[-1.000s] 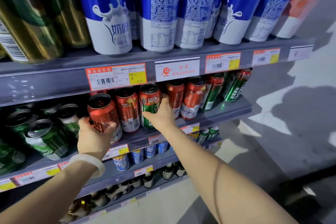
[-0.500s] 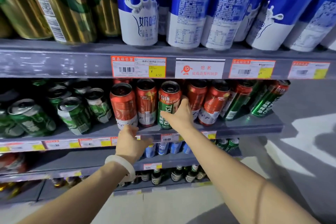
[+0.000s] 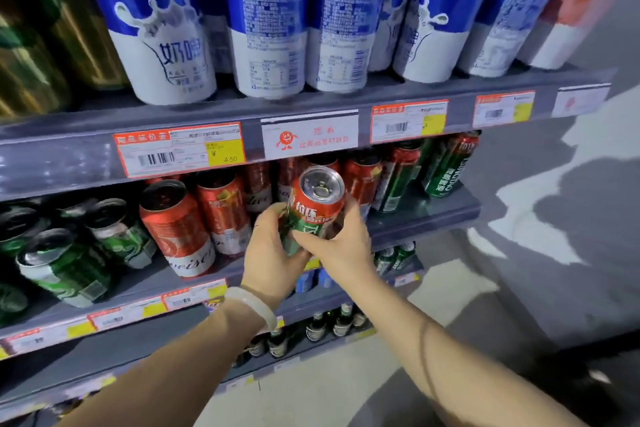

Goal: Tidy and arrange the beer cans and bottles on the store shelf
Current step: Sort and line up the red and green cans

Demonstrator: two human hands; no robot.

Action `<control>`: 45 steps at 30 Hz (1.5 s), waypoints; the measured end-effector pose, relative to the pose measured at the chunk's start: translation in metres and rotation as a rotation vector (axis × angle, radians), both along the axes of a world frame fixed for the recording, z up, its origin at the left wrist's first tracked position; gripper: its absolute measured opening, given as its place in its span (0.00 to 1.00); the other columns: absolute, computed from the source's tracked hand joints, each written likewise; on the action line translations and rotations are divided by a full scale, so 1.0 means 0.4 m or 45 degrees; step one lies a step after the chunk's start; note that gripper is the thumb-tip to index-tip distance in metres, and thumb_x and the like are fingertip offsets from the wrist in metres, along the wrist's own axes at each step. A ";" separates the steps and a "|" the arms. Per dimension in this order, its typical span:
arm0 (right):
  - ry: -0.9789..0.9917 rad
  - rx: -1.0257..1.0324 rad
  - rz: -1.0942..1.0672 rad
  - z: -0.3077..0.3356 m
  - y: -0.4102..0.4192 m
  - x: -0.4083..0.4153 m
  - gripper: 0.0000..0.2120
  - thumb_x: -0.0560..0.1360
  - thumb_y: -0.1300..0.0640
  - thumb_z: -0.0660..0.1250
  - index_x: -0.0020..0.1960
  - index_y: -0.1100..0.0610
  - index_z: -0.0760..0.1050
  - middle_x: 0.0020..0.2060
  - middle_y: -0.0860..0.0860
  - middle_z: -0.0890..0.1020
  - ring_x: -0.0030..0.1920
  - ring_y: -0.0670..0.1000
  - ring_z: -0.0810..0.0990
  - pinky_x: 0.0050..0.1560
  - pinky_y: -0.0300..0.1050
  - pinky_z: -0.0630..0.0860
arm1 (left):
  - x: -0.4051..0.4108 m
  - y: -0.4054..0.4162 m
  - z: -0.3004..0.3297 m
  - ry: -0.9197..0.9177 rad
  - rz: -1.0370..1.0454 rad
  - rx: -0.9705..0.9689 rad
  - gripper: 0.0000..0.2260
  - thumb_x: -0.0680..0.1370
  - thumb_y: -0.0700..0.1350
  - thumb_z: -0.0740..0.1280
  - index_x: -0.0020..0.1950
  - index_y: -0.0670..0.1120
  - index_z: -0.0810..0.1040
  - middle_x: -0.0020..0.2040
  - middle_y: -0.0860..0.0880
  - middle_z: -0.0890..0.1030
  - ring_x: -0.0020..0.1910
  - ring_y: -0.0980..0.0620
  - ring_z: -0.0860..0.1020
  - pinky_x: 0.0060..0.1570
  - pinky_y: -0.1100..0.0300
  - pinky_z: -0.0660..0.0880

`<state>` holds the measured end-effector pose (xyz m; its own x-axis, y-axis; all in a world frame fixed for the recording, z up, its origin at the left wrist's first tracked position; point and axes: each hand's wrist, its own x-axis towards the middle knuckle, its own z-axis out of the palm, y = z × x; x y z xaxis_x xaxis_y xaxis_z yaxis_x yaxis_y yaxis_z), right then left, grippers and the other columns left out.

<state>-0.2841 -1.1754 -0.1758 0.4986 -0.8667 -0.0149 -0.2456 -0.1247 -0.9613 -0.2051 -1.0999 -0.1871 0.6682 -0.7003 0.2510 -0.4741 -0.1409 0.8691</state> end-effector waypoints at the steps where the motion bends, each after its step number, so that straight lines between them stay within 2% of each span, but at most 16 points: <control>1: -0.001 -0.003 -0.035 0.008 -0.015 -0.034 0.33 0.62 0.59 0.78 0.61 0.49 0.65 0.54 0.46 0.77 0.55 0.45 0.76 0.55 0.42 0.74 | -0.020 -0.022 0.000 0.006 -0.057 -0.007 0.23 0.68 0.37 0.73 0.60 0.44 0.69 0.52 0.53 0.73 0.49 0.58 0.74 0.48 0.76 0.66; 3: -0.004 0.007 -0.123 0.003 -0.052 -0.102 0.31 0.62 0.60 0.78 0.58 0.47 0.67 0.51 0.45 0.78 0.53 0.46 0.78 0.53 0.42 0.75 | -0.072 -0.072 -0.001 0.068 -0.188 0.026 0.22 0.68 0.37 0.73 0.59 0.46 0.69 0.50 0.57 0.73 0.48 0.63 0.73 0.46 0.80 0.67; 5: 0.014 0.025 -0.234 -0.004 -0.093 -0.167 0.29 0.61 0.62 0.78 0.54 0.47 0.68 0.48 0.45 0.80 0.51 0.47 0.79 0.52 0.45 0.77 | -0.132 -0.130 -0.009 0.125 -0.278 0.070 0.23 0.68 0.38 0.72 0.60 0.43 0.70 0.52 0.53 0.75 0.50 0.55 0.77 0.49 0.70 0.71; 7: 0.074 0.028 -0.325 -0.003 -0.144 -0.220 0.30 0.60 0.63 0.79 0.56 0.52 0.68 0.50 0.51 0.81 0.51 0.51 0.79 0.55 0.50 0.77 | -0.187 -0.191 -0.013 0.149 -0.336 0.084 0.23 0.68 0.39 0.71 0.61 0.41 0.70 0.55 0.47 0.77 0.54 0.48 0.77 0.51 0.61 0.72; 11: 0.073 0.001 -0.369 0.011 -0.276 -0.289 0.33 0.61 0.66 0.78 0.61 0.58 0.68 0.49 0.52 0.79 0.50 0.49 0.78 0.55 0.47 0.76 | -0.259 -0.331 -0.003 0.113 -0.344 0.121 0.22 0.69 0.38 0.70 0.61 0.40 0.69 0.56 0.42 0.78 0.55 0.45 0.78 0.51 0.59 0.73; 17: 0.234 -0.101 -0.274 0.015 -0.474 -0.308 0.30 0.62 0.62 0.77 0.60 0.60 0.69 0.57 0.57 0.76 0.57 0.54 0.76 0.59 0.47 0.72 | -0.317 -0.515 -0.004 0.249 -0.205 0.139 0.22 0.71 0.35 0.67 0.63 0.41 0.67 0.57 0.41 0.78 0.55 0.43 0.77 0.51 0.57 0.73; 21: 0.311 -0.154 -0.207 0.000 -0.541 -0.291 0.25 0.64 0.59 0.76 0.57 0.61 0.70 0.57 0.59 0.74 0.57 0.56 0.75 0.52 0.41 0.69 | -0.332 -0.574 -0.019 0.224 -0.045 0.156 0.19 0.72 0.34 0.64 0.63 0.39 0.67 0.58 0.40 0.77 0.55 0.42 0.76 0.50 0.59 0.69; 23: 0.321 -0.184 -0.170 0.000 -0.563 -0.283 0.26 0.64 0.59 0.76 0.58 0.61 0.70 0.57 0.59 0.75 0.58 0.56 0.75 0.52 0.41 0.69 | -0.337 -0.590 -0.019 0.204 0.027 0.155 0.16 0.73 0.34 0.63 0.61 0.38 0.68 0.56 0.39 0.76 0.54 0.41 0.75 0.49 0.59 0.68; 27: 0.386 -0.232 -0.098 -0.001 -0.579 -0.282 0.25 0.68 0.58 0.74 0.60 0.61 0.68 0.59 0.57 0.78 0.60 0.56 0.75 0.52 0.42 0.69 | -0.343 -0.611 -0.022 0.217 0.136 0.182 0.17 0.74 0.35 0.62 0.62 0.40 0.68 0.56 0.40 0.77 0.53 0.40 0.76 0.52 0.51 0.74; 31: 0.441 -0.262 -0.025 -0.009 -0.575 -0.284 0.19 0.70 0.58 0.72 0.56 0.62 0.69 0.55 0.56 0.79 0.57 0.56 0.77 0.47 0.39 0.67 | -0.343 -0.610 -0.021 0.198 0.188 0.307 0.16 0.75 0.37 0.62 0.63 0.40 0.65 0.51 0.39 0.79 0.47 0.39 0.78 0.42 0.53 0.72; 34: 0.434 -0.175 0.023 -0.012 -0.584 -0.310 0.18 0.68 0.60 0.73 0.54 0.63 0.73 0.53 0.57 0.81 0.54 0.56 0.79 0.54 0.46 0.75 | -0.341 -0.605 -0.010 0.184 0.194 0.439 0.18 0.76 0.41 0.64 0.63 0.39 0.64 0.44 0.41 0.77 0.42 0.40 0.77 0.37 0.55 0.69; 37: 0.388 -0.048 -0.045 -0.010 -0.626 -0.359 0.22 0.68 0.63 0.72 0.61 0.63 0.73 0.57 0.58 0.80 0.53 0.52 0.79 0.54 0.39 0.73 | -0.342 -0.593 -0.011 0.222 0.197 0.498 0.25 0.75 0.48 0.67 0.67 0.39 0.63 0.43 0.44 0.77 0.40 0.43 0.76 0.37 0.57 0.69; 39: 0.368 -0.002 -0.107 -0.013 -0.675 -0.380 0.30 0.67 0.61 0.74 0.66 0.61 0.67 0.62 0.57 0.75 0.58 0.52 0.76 0.59 0.43 0.72 | -0.345 -0.585 -0.026 0.284 0.201 0.508 0.26 0.75 0.49 0.67 0.68 0.40 0.63 0.38 0.49 0.75 0.35 0.50 0.73 0.39 0.58 0.69; 42: 0.369 0.015 -0.051 -0.012 -0.732 -0.374 0.40 0.66 0.62 0.75 0.71 0.58 0.58 0.69 0.56 0.67 0.68 0.54 0.68 0.66 0.47 0.67 | -0.350 -0.584 -0.047 0.359 0.181 0.529 0.28 0.75 0.49 0.68 0.70 0.41 0.61 0.34 0.56 0.68 0.38 0.52 0.71 0.42 0.59 0.69; 43: 0.377 0.009 -0.010 -0.012 -0.742 -0.365 0.42 0.66 0.64 0.75 0.73 0.57 0.56 0.71 0.55 0.66 0.69 0.54 0.66 0.67 0.47 0.66 | -0.351 -0.585 -0.050 0.374 0.177 0.521 0.29 0.75 0.48 0.68 0.72 0.42 0.59 0.35 0.55 0.70 0.40 0.52 0.71 0.42 0.59 0.69; 45: 0.383 -0.001 0.059 -0.013 -0.756 -0.347 0.44 0.66 0.68 0.74 0.74 0.56 0.54 0.70 0.54 0.66 0.69 0.54 0.67 0.63 0.43 0.66 | -0.354 -0.588 -0.050 0.395 0.168 0.477 0.31 0.75 0.47 0.67 0.74 0.45 0.56 0.46 0.48 0.78 0.42 0.51 0.72 0.42 0.59 0.69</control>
<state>-0.4230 -1.4777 -0.1809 0.5107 -0.8434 -0.1668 -0.5130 -0.1433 -0.8464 -0.3468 -1.3350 -0.2071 0.7606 -0.6087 -0.2259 -0.1587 -0.5116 0.8444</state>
